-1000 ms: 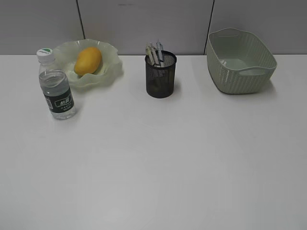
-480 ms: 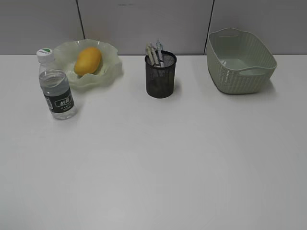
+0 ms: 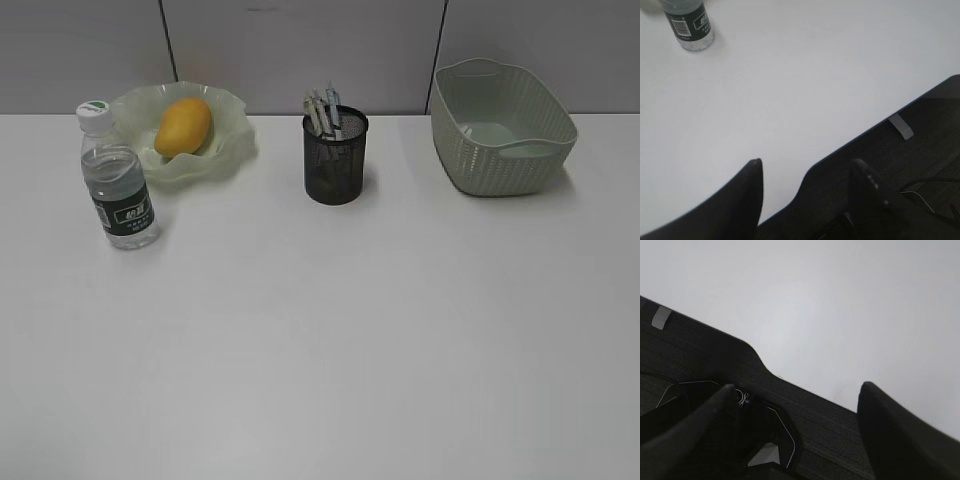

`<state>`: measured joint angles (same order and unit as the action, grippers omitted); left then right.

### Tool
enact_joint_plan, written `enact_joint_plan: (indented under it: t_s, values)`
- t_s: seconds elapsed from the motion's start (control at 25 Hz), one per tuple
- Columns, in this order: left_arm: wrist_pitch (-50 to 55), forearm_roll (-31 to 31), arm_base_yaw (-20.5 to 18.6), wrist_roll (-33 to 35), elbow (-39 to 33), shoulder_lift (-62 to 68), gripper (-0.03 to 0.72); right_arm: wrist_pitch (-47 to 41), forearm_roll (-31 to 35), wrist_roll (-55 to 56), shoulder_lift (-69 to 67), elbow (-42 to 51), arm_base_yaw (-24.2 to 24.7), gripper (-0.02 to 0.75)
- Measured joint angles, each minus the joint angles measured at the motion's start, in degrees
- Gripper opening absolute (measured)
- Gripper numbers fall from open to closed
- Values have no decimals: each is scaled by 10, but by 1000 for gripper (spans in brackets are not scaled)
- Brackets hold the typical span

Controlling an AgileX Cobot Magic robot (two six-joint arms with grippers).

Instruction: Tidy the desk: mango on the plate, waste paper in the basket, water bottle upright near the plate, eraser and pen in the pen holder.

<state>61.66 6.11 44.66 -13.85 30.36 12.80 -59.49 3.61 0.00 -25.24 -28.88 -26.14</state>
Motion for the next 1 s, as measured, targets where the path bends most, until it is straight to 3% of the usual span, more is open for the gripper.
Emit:
enact_joint_plan:
  t_s: [0.8,1.0]
  values:
    - [0,0,0,2,0,0,415,-1,0,0,1,0,0,581]
    - [0,-1,-40,2,0,-4,415,0,1,0,38,0,5,581]
